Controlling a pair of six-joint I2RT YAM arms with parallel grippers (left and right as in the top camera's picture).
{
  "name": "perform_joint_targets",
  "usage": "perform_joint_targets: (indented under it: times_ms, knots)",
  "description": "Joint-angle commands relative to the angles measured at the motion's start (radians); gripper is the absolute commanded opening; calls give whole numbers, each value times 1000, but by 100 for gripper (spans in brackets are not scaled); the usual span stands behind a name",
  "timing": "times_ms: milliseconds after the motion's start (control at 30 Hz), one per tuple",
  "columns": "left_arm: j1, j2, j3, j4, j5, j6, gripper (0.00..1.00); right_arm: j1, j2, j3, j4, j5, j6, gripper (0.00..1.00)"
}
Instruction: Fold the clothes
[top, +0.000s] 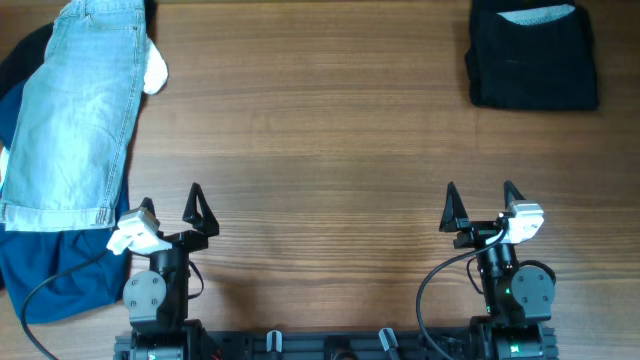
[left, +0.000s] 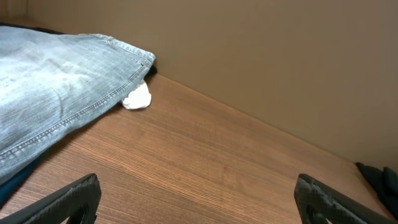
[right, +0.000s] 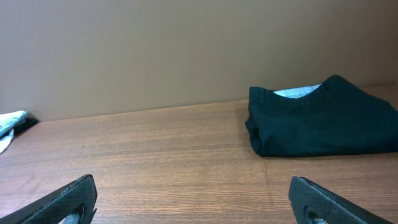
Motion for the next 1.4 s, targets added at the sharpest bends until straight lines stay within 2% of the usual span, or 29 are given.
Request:
perform_joint_targets:
  times_ms: [0,833,1367]
  knots:
    - [-5,-6,-5,2,-6,16,100,-5,8,-1,3,-13,14,100]
    - [-5,-6,-5,3,-6,16,100,-5,8,-1,4,-13,11,100]
    - [-5,-6,-5,0,25,9,100,-5,8,-1,70,-27,14,100]
